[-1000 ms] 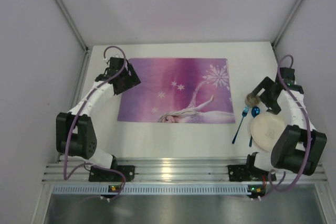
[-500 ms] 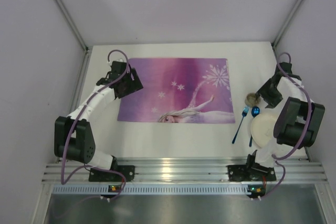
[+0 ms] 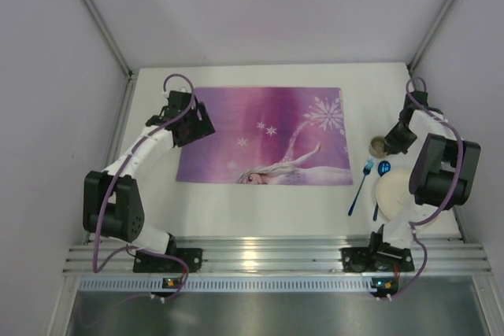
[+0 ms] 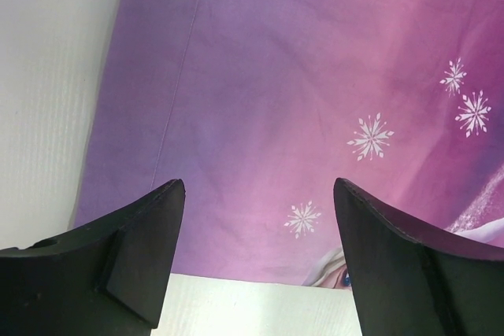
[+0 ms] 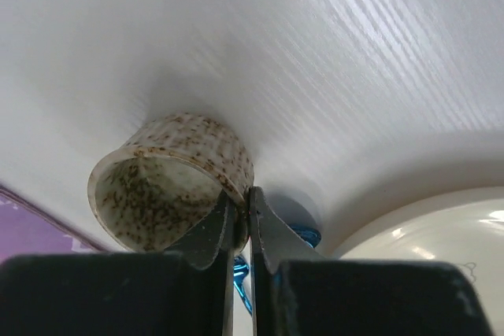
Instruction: Set the dinner table for one person
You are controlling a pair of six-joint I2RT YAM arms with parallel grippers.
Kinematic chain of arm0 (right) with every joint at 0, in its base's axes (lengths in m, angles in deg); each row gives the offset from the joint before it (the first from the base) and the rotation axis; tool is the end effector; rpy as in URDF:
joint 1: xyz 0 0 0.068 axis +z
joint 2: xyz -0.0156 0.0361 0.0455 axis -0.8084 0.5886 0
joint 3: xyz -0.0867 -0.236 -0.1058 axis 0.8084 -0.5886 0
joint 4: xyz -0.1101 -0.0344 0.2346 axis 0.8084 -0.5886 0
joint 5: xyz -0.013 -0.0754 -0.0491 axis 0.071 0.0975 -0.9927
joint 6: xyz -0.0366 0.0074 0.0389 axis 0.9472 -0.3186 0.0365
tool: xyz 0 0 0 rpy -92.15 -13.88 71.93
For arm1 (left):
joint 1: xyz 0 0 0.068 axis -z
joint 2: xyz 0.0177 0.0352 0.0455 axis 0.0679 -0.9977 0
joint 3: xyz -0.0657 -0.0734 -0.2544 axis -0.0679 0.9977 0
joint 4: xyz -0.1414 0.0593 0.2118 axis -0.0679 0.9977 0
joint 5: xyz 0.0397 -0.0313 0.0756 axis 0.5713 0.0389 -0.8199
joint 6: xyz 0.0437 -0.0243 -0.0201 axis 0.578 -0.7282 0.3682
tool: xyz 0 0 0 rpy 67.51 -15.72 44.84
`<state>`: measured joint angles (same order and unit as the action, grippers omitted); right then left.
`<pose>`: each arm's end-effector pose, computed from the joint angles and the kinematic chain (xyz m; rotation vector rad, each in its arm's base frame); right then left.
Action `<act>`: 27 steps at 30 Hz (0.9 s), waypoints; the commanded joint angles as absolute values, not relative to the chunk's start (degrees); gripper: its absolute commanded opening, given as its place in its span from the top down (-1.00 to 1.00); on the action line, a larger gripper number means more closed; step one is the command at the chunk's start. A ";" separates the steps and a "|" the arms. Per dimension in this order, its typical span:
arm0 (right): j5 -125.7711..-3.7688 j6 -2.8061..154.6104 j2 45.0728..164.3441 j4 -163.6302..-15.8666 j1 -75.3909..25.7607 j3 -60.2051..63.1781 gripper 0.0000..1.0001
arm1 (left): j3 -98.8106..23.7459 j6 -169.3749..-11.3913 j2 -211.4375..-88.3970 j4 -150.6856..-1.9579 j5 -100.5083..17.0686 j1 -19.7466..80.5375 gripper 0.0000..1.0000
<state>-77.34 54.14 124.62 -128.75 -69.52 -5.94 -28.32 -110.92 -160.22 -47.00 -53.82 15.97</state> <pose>0.3285 -0.0948 0.1861 1.0795 2.6113 -0.0714 0.3134 -0.0646 0.2535 -0.4572 2.4149 -0.2604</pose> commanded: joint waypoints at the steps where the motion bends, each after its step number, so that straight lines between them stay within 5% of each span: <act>1: -81.28 54.24 124.44 -127.56 -67.48 -0.68 1.00 | -32.59 -108.78 -161.61 -47.85 -53.15 15.94 -0.62; 12: -82.09 50.73 130.66 -131.16 -45.79 19.69 1.00 | -37.70 -106.40 -163.72 -44.69 -53.23 16.99 -0.71; 14: -80.94 50.11 136.28 -131.43 -44.28 25.48 1.00 | -37.52 -105.88 -163.37 -43.90 -53.41 17.08 -0.97; 25: -85.16 47.39 156.16 -143.38 -41.90 46.96 0.99 | -36.56 -103.85 -159.68 -40.21 -54.55 17.08 -0.97; 27: -84.19 47.38 156.95 -143.47 -41.99 47.58 0.81 | -36.20 -103.33 -159.24 -39.68 -54.64 17.08 -0.96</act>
<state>-82.45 48.11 157.40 -140.22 -41.87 43.65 -35.64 -105.00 -162.54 -40.92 -53.88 16.87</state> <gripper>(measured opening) 0.068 0.981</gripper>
